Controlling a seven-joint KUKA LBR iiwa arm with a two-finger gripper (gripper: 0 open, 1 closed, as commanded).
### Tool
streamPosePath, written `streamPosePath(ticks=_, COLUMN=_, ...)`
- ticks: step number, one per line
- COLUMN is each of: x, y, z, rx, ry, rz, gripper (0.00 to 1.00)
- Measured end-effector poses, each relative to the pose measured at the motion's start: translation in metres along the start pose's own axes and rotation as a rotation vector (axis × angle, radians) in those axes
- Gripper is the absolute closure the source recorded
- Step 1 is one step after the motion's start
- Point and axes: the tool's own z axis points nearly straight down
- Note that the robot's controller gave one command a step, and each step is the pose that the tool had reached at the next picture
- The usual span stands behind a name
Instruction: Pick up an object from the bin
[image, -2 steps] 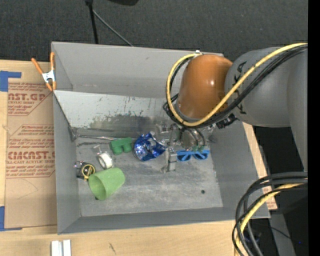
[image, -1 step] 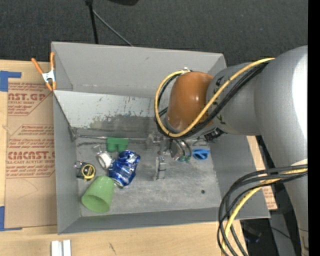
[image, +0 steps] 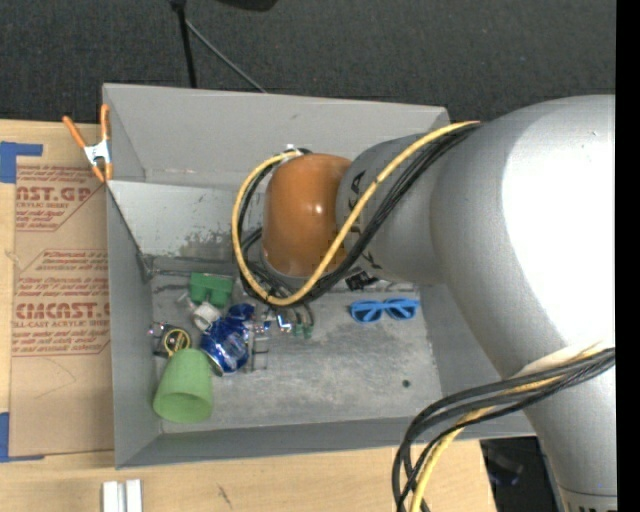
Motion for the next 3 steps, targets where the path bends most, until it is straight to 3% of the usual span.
streamPosePath(ticks=1, x=-0.001, y=-0.006, z=0.0, rx=0.004, ry=-0.001, rz=0.007, gripper=1.0)
streamPosePath(ticks=2, x=0.047, y=0.066, z=-0.024, rx=0.001, ry=0.0, rz=-0.029, gripper=1.0)
streamPosePath(ticks=3, x=0.035, y=0.041, z=-0.123, rx=0.004, ry=-0.009, rz=-0.052, gripper=1.0)
